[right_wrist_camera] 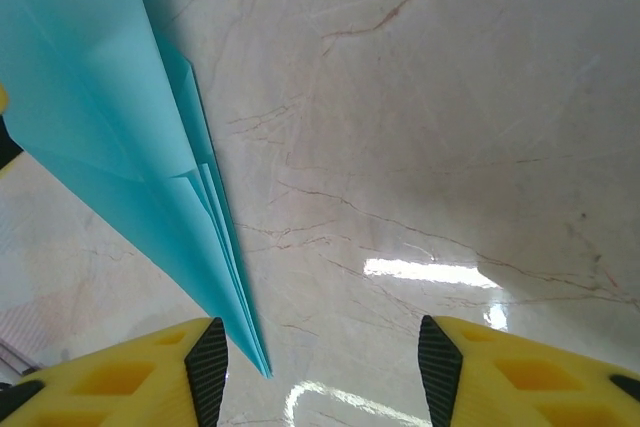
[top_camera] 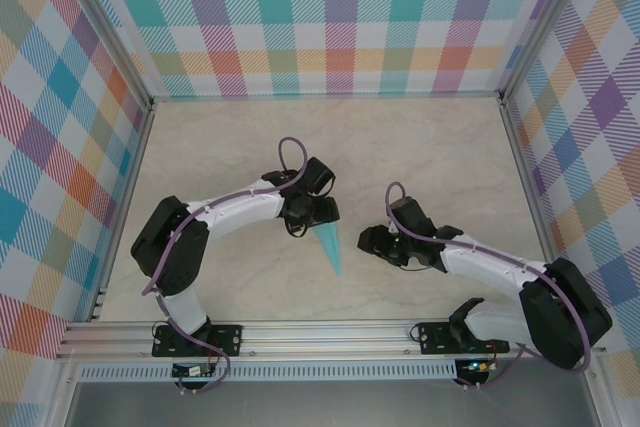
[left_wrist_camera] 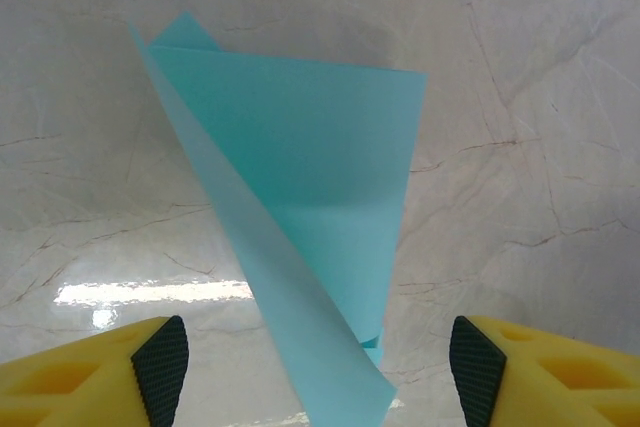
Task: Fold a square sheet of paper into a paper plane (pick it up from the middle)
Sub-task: Move a paper plane to the center of the table.
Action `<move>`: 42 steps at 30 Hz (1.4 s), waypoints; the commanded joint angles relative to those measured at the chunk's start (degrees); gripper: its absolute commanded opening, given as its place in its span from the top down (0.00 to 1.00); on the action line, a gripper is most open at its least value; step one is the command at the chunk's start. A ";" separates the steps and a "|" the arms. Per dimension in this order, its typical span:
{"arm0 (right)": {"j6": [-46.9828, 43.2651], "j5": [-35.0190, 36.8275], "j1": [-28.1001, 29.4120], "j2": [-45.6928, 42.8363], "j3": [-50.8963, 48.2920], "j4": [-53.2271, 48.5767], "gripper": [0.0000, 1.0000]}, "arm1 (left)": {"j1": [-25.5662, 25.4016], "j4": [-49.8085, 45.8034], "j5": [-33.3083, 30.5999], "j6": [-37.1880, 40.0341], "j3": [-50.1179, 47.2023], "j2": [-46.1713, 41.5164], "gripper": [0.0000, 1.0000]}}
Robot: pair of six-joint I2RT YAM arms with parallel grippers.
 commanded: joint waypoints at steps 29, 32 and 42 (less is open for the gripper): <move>-8.17 -10.70 3.85 25.92 18.66 3.57 0.37 | 0.77 -0.29 -2.11 -0.07 -10.58 -8.53 0.66; -8.65 -11.65 4.07 26.77 19.52 4.21 0.40 | 0.79 -0.29 -2.11 0.04 -10.54 -8.42 0.66; -9.20 -12.23 5.32 26.03 20.14 4.67 0.49 | 0.87 -0.21 -2.11 0.19 -10.86 -8.76 0.66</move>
